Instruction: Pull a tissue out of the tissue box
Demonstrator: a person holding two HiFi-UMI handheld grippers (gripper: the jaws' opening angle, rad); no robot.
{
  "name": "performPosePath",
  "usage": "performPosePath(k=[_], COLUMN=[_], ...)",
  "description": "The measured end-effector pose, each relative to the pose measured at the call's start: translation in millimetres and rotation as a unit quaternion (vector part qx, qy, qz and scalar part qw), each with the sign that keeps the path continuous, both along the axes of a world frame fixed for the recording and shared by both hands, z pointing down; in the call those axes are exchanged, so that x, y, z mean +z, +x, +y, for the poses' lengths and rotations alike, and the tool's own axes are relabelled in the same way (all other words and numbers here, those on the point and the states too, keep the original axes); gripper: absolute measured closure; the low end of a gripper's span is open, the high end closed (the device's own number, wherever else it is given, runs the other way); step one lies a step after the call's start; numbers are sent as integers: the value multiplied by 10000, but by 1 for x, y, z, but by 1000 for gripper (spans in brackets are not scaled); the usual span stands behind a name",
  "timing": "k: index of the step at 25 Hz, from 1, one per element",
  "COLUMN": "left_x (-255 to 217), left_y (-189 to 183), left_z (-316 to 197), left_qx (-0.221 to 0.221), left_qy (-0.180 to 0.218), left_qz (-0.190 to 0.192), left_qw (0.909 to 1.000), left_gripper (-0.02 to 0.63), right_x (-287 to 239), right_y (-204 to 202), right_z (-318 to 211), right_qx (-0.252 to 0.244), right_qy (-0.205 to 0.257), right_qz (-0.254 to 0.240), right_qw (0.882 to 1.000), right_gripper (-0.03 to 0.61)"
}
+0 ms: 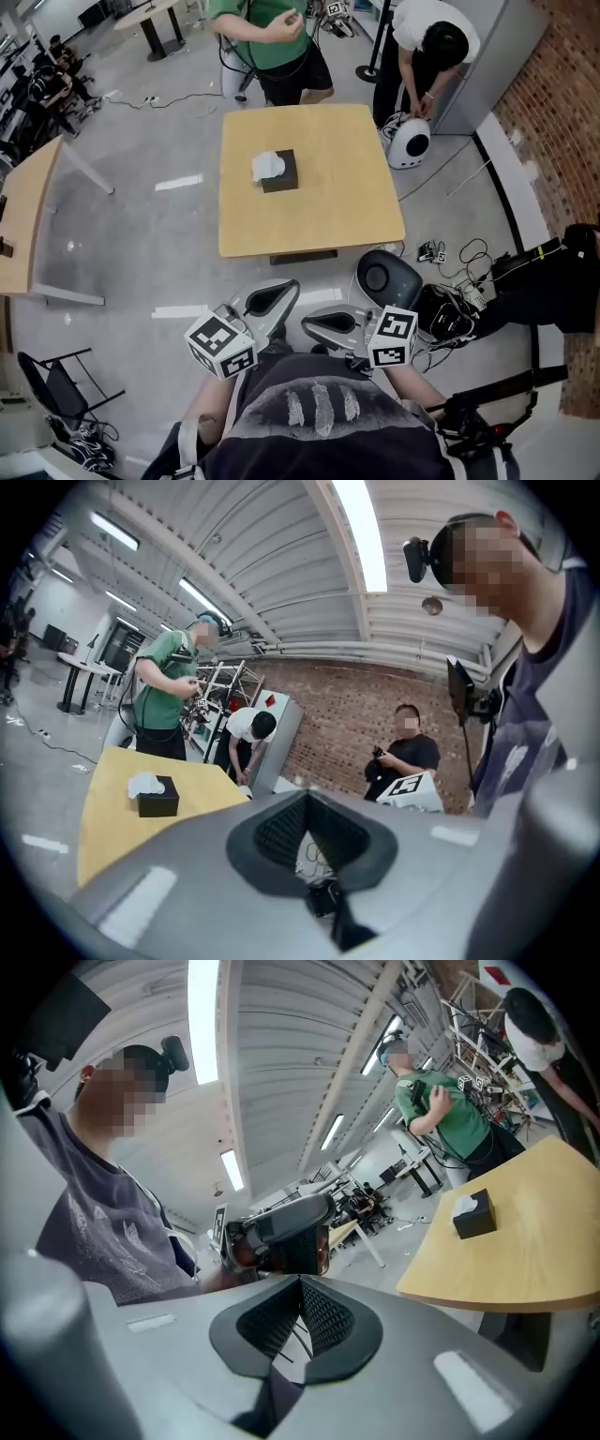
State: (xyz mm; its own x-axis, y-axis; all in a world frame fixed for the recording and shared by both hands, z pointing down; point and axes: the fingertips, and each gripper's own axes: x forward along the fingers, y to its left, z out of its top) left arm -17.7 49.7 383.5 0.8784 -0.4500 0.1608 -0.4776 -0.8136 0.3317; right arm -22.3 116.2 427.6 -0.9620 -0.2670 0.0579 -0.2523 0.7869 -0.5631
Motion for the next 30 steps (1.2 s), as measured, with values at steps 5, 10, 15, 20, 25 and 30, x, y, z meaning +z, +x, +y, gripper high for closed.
performPosePath(k=[5, 10, 15, 20, 25, 30], left_x=[0, -6, -9, -9, -10, -10], left_y=[-32, -57, -89, -121, -144, -150], left_z=[-22, -43, -60, -74, -84, -88], left_qx=[-88, -13, 28, -11, -46, -25], left_qy=[-47, 21, 83, 121, 161, 100], left_qz=[156, 247, 344, 445, 559, 630], left_qw=[9998, 9997, 9994, 9989, 9983, 9980], left_gripper=[612, 612, 612, 612, 612, 612], right_x=[-1, -5, -7, -7, -6, -2], right_y=[-25, -46, -72, -104, -121, -131], right_z=[-22, -42, -65, -79, -88, -96], right_qx=[-66, 78, 224, 101, 165, 143], right_qy=[33, 104, 76, 174, 170, 43], right_qz=[259, 395, 450, 630, 766, 853], right_qw=[9996, 9991, 9987, 9978, 9968, 9962], right_gripper=[580, 580, 580, 580, 580, 580])
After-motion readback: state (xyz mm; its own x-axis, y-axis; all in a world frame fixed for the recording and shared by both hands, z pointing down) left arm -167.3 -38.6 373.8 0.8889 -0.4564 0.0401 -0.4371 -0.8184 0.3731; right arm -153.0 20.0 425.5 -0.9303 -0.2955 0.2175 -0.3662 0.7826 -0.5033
